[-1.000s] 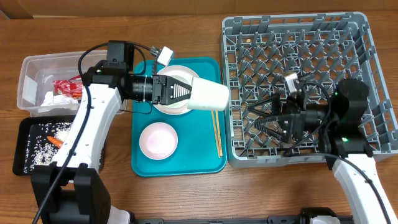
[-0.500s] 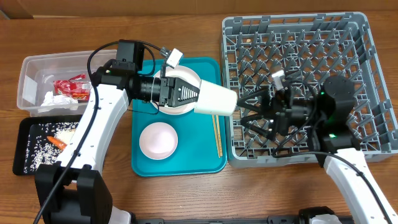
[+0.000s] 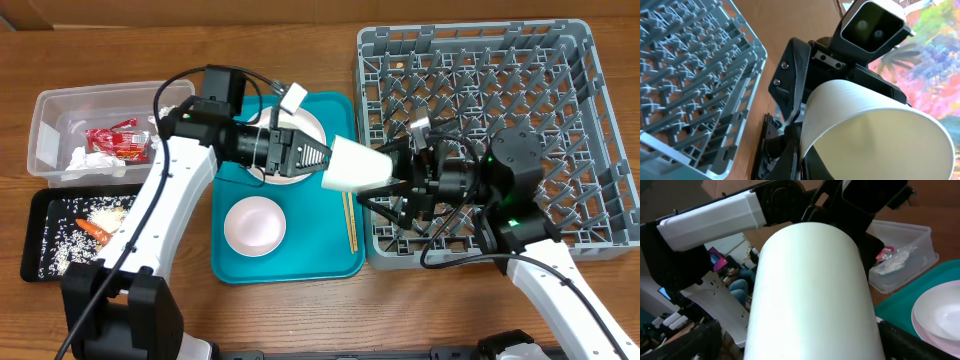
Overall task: Sort waste into correct bins and load items into the dishwasher
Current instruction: 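Move the right gripper to the cup and grasp its base, then release the cup from the left gripper and carry it right over the rack, then lower the cup upside down into the dish rack with the right gripper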
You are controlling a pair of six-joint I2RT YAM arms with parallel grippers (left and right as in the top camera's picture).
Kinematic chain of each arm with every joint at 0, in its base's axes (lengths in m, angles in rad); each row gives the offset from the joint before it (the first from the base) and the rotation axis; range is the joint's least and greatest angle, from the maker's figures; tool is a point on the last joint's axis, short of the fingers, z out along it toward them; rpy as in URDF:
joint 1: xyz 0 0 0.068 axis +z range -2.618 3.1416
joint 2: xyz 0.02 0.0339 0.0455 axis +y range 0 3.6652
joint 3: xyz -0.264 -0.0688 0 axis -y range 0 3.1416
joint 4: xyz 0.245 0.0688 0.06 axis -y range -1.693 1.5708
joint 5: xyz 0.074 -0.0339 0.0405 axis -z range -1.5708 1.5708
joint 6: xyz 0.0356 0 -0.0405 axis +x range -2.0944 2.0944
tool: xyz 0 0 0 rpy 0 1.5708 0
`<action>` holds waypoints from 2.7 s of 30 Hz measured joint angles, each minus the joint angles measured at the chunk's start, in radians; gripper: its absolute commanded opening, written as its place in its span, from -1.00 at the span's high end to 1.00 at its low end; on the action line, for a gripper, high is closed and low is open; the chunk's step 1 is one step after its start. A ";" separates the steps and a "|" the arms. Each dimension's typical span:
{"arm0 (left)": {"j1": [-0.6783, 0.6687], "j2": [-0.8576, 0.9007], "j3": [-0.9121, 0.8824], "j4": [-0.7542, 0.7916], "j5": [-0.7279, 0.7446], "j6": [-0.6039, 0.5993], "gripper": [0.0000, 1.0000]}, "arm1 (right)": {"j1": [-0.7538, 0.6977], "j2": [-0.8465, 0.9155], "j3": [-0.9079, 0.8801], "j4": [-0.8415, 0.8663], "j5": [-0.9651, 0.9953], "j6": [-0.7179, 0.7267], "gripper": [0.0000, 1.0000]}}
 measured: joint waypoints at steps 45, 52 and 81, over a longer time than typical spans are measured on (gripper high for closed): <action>0.125 -0.005 0.000 -0.007 -0.204 -0.034 0.29 | -0.020 0.016 0.000 -0.011 0.163 -0.031 0.10; 0.122 -0.005 0.000 -0.015 -0.269 -0.040 0.29 | -0.102 0.016 0.002 -0.207 0.317 -0.084 0.09; 0.122 -0.005 0.000 -0.087 -0.632 -0.144 0.29 | -0.252 0.266 0.788 -1.610 1.093 -0.278 0.42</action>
